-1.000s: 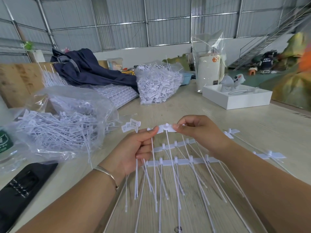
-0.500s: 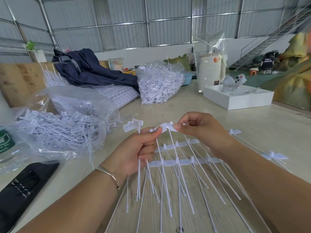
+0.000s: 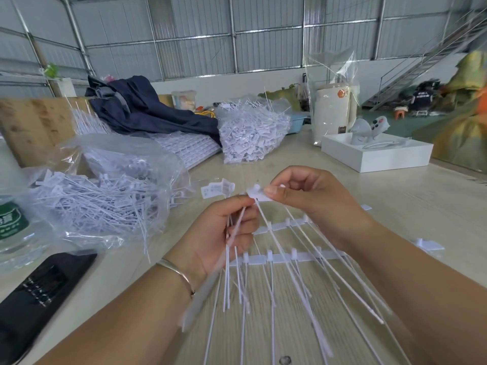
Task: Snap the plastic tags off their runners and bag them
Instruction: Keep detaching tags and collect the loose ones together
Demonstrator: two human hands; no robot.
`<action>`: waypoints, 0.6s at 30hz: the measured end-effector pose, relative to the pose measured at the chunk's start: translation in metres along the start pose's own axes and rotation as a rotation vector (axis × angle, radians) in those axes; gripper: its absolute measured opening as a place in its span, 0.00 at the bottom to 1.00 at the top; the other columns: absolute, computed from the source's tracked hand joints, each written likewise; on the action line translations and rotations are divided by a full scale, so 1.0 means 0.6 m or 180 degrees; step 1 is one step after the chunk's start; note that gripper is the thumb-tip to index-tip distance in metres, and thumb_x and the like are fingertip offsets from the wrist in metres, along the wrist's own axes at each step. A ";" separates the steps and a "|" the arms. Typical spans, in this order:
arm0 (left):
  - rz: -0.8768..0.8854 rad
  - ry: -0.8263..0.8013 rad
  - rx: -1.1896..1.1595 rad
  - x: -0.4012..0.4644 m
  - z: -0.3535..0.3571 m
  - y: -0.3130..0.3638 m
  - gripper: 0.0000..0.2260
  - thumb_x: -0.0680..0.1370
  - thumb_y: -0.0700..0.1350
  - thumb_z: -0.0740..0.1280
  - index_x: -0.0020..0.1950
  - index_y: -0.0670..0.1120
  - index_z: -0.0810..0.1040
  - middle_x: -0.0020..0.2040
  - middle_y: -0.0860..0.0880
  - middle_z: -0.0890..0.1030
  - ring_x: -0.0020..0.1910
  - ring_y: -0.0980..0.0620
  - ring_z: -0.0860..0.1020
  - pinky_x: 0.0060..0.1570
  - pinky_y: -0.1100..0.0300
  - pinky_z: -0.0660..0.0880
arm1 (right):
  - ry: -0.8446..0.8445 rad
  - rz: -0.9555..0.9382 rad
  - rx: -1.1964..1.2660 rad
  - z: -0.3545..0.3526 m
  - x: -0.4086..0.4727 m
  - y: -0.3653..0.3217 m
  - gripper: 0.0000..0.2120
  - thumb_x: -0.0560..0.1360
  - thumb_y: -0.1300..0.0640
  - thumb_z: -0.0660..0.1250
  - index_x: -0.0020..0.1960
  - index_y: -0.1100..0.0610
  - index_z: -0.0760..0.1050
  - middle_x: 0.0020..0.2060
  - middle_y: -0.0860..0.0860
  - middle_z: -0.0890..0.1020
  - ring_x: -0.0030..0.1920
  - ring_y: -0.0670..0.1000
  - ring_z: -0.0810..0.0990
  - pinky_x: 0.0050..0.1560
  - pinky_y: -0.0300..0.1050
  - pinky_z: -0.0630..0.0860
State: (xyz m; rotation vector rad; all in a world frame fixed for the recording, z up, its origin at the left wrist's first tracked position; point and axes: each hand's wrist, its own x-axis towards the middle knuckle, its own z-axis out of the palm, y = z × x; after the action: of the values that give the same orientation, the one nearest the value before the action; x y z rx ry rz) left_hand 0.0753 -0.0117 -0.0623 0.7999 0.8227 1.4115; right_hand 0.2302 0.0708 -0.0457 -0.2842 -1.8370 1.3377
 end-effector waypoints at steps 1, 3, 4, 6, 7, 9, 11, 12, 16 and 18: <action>0.0001 0.0062 0.0035 0.002 -0.001 0.000 0.06 0.72 0.42 0.65 0.37 0.46 0.71 0.31 0.52 0.60 0.22 0.59 0.56 0.17 0.68 0.51 | 0.0076 -0.0046 -0.0181 0.002 0.000 0.001 0.12 0.67 0.51 0.74 0.40 0.59 0.80 0.27 0.42 0.74 0.29 0.40 0.70 0.35 0.29 0.66; -0.0050 0.0152 0.0108 0.006 -0.002 -0.002 0.06 0.72 0.43 0.66 0.36 0.46 0.73 0.30 0.52 0.64 0.24 0.58 0.55 0.17 0.68 0.50 | 0.0255 -0.0155 -0.0667 0.004 0.000 0.005 0.13 0.70 0.51 0.74 0.41 0.61 0.80 0.25 0.40 0.70 0.27 0.40 0.67 0.31 0.27 0.63; -0.0111 0.0208 0.0128 0.007 -0.003 -0.004 0.06 0.73 0.44 0.65 0.36 0.46 0.73 0.30 0.52 0.65 0.22 0.59 0.56 0.17 0.68 0.50 | 0.0340 -0.0210 -0.0988 0.004 0.001 0.008 0.13 0.71 0.50 0.73 0.41 0.61 0.79 0.24 0.41 0.69 0.26 0.40 0.67 0.30 0.28 0.63; -0.0239 0.0353 0.0150 0.009 -0.007 -0.007 0.09 0.77 0.44 0.62 0.37 0.47 0.71 0.27 0.52 0.65 0.19 0.60 0.59 0.16 0.68 0.51 | 0.0443 -0.0350 -0.1601 0.001 0.001 0.013 0.16 0.72 0.47 0.71 0.40 0.61 0.76 0.25 0.42 0.68 0.27 0.42 0.66 0.31 0.31 0.63; -0.0275 0.0395 0.0172 0.010 -0.009 -0.008 0.10 0.79 0.44 0.61 0.37 0.47 0.70 0.26 0.53 0.65 0.18 0.60 0.59 0.16 0.68 0.51 | 0.0464 -0.0444 -0.1823 -0.002 0.002 0.014 0.18 0.73 0.46 0.70 0.40 0.62 0.74 0.25 0.43 0.67 0.28 0.43 0.66 0.31 0.33 0.62; -0.0260 0.0452 0.0252 0.010 -0.011 -0.010 0.14 0.81 0.46 0.60 0.35 0.48 0.69 0.24 0.54 0.62 0.18 0.60 0.58 0.17 0.68 0.50 | 0.0463 -0.0619 -0.2119 -0.006 0.002 0.014 0.21 0.74 0.43 0.65 0.39 0.62 0.71 0.27 0.45 0.66 0.30 0.45 0.65 0.32 0.36 0.61; -0.0150 0.0647 0.0391 0.010 -0.010 -0.009 0.18 0.79 0.46 0.64 0.29 0.49 0.68 0.23 0.55 0.59 0.18 0.60 0.56 0.17 0.67 0.51 | 0.0435 -0.0682 -0.2281 -0.008 0.002 0.012 0.22 0.74 0.40 0.60 0.38 0.60 0.69 0.29 0.46 0.66 0.32 0.46 0.65 0.33 0.37 0.61; -0.0079 0.0782 0.0466 0.010 -0.010 -0.009 0.18 0.77 0.43 0.66 0.28 0.50 0.67 0.23 0.55 0.58 0.18 0.60 0.55 0.16 0.68 0.51 | 0.0399 -0.0691 -0.2354 -0.009 0.003 0.013 0.21 0.75 0.40 0.60 0.38 0.58 0.69 0.30 0.46 0.67 0.33 0.46 0.65 0.34 0.38 0.62; -0.0071 0.1239 0.0524 0.012 -0.019 -0.006 0.16 0.77 0.37 0.65 0.34 0.50 0.62 0.23 0.55 0.58 0.17 0.60 0.55 0.15 0.69 0.51 | 0.0080 -0.0539 -0.2693 -0.012 0.005 0.021 0.11 0.79 0.51 0.63 0.41 0.54 0.68 0.38 0.50 0.73 0.42 0.51 0.70 0.47 0.50 0.70; -0.0198 0.1273 0.0333 0.011 -0.020 -0.004 0.16 0.80 0.43 0.64 0.35 0.50 0.63 0.23 0.54 0.59 0.17 0.60 0.56 0.15 0.69 0.50 | -0.0019 -0.0442 -0.2734 -0.013 0.006 0.024 0.08 0.80 0.54 0.63 0.43 0.54 0.70 0.41 0.52 0.74 0.45 0.52 0.71 0.51 0.51 0.69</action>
State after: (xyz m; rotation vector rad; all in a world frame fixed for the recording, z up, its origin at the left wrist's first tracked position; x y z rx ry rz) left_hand 0.0660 -0.0054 -0.0706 0.5700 1.2259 1.5046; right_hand 0.2296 0.0842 -0.0561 -0.5763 -2.2998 0.3891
